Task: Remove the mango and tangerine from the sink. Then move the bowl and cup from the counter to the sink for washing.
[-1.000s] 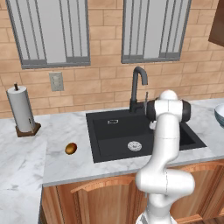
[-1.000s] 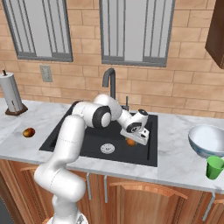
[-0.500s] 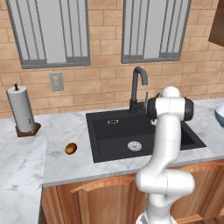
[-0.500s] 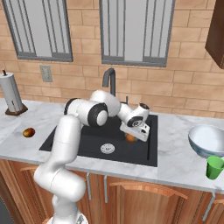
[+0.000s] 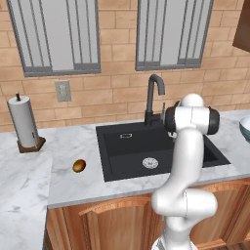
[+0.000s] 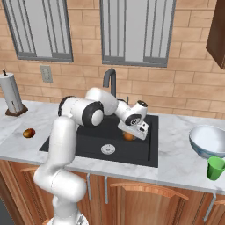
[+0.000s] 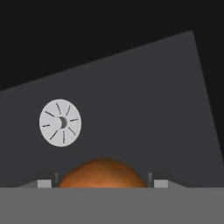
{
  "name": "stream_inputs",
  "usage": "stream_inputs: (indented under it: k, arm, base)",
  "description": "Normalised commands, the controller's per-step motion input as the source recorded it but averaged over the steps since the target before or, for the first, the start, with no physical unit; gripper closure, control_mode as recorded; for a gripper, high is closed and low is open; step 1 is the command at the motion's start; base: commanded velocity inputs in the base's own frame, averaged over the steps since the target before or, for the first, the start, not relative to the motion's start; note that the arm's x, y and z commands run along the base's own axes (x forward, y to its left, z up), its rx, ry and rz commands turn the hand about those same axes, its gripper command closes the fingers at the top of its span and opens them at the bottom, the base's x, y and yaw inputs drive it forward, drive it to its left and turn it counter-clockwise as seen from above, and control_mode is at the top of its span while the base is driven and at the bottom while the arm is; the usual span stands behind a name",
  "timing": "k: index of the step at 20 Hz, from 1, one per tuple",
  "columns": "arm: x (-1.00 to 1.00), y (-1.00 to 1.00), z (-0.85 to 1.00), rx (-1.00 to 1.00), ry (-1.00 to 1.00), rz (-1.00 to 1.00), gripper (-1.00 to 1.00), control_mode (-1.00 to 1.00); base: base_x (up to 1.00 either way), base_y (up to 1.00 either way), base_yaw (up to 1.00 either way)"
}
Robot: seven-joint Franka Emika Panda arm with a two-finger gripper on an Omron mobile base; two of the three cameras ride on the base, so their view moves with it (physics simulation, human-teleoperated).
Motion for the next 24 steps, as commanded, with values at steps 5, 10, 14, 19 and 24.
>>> stream_inputs:
  k: [5,10,14,19,24]
  arm:
    - [-0.21,0.18,0.19,-0.14,-0.2,0.0,1.0,-1.0]
    - [-0.25,0.12,0.22,-0.19,-0.29,0.0,1.0,-1.0]
    - [-0.29,0.1,0.26,-0.13,-0.24,0.0,1.0,-1.0]
    - [-0.25,0.15,0.31,-0.05,-0.07,0.0,1.0,-1.0]
    - [-0.23,0.21,0.33,0.0,0.01,0.0,1.0,-1.0]
  base:
    - [0.0,0.0,0.0]
    - [0.0,0.0,0.0]
    - [0.0,0.0,0.0]
    - [0.0,0.0,0.0]
    - [0.0,0.0,0.0]
